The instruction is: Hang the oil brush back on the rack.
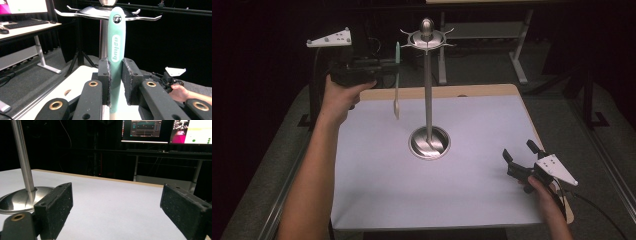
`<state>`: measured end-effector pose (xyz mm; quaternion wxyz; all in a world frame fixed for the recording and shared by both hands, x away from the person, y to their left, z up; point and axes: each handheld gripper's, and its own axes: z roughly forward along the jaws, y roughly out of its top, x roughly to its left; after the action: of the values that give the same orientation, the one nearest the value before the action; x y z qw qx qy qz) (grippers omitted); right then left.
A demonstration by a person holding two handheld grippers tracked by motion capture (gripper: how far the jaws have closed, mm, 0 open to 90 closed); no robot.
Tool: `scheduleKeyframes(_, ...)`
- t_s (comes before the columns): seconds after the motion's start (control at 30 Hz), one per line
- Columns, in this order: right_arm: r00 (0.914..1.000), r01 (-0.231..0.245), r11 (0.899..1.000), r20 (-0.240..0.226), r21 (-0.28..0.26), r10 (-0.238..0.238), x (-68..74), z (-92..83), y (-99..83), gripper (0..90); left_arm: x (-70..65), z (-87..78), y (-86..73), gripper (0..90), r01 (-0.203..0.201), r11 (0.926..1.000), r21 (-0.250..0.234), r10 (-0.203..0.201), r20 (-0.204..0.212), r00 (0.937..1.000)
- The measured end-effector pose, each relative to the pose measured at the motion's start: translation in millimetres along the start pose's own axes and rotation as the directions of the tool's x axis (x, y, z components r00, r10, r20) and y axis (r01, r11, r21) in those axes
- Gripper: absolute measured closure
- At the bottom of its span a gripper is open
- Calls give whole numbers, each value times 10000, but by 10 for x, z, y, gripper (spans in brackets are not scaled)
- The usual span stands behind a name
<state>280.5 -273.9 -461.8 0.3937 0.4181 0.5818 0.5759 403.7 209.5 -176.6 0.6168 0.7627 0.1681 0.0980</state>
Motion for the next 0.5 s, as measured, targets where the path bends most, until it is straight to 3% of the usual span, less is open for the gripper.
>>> scheduleKeyframes(0.5,10000,-31,10000,-24,11,31,-2,-1,0,104,-1,205,1,776,-104,9997,201,102,110,9999)
